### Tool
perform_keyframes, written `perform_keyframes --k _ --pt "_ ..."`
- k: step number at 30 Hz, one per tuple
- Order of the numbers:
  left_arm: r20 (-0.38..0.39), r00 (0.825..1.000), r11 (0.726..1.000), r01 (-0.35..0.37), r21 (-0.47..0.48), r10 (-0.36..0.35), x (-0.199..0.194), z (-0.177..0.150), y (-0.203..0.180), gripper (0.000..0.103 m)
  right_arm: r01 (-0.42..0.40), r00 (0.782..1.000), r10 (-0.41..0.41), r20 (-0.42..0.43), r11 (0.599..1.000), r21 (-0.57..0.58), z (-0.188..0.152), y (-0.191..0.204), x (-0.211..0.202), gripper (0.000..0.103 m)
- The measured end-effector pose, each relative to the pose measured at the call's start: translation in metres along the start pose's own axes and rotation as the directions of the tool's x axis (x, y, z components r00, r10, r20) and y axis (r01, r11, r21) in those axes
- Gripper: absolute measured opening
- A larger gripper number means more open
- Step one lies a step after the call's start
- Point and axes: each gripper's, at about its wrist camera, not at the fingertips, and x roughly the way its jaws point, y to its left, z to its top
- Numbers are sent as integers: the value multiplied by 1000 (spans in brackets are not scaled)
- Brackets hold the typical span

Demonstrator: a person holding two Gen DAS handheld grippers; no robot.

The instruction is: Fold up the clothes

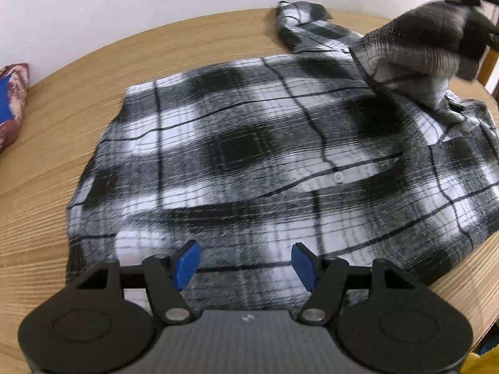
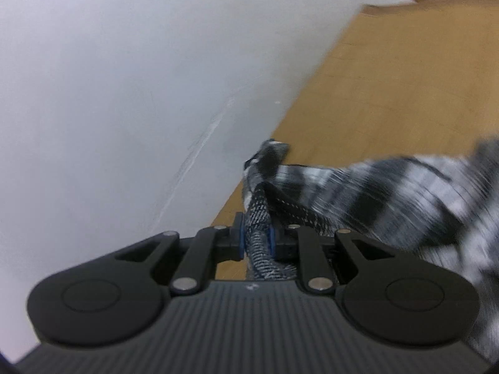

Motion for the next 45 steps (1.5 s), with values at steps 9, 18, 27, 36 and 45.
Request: perform_keyframes --k 9,18,27,36,45 --pt "56 974 970 214 116 -221 10 37 -55 67 202 979 -195 -53 932 302 -41 -98 -45 18" --pt "148 828 840 521 152 -541 29 72 -136 67 25 999 -8 -41 906 422 -40 -57 -55 18" --pt "291 808 857 503 113 -513 9 84 -119 61 -21 997 45 -58 934 358 -32 -41 -85 18" --pt "310 861 914 384 127 -405 -6 82 -87 64 38 996 -10 -92 952 302 -43 -79 -93 18" --pt "195 951 968 218 124 -239 -2 34 -36 65 -139 990 140 -10 990 36 -13 -33 -97 18"
